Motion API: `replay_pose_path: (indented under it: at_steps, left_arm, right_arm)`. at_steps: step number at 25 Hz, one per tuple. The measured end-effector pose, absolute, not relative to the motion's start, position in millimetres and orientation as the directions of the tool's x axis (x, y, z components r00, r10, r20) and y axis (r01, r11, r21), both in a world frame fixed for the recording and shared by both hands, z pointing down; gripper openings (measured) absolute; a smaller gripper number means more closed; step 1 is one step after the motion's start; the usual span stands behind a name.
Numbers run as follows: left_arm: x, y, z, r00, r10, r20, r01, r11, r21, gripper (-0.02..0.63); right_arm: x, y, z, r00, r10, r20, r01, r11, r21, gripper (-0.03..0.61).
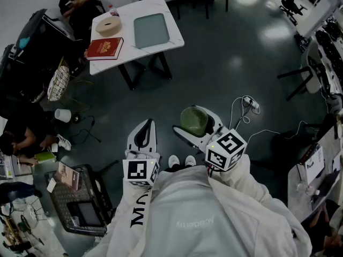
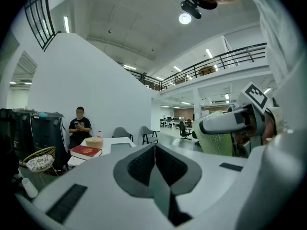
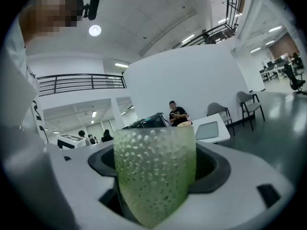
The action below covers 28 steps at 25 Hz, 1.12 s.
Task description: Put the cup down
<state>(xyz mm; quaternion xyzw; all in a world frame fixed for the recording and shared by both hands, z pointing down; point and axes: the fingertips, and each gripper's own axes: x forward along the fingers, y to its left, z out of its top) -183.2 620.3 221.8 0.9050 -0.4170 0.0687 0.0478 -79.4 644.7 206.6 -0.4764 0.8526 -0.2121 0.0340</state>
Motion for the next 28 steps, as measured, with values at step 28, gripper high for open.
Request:
replay_pose_path:
  at_steps: [28]
  left_arm:
    - [-135,622,218,0.593,-0.791,0.148,-0.798,-0.603,-0.021,0.012]
  right_arm:
    - [-8,658,225,-0.496,-0.861,0.110,-0.792,0.397,-0.465,0.396]
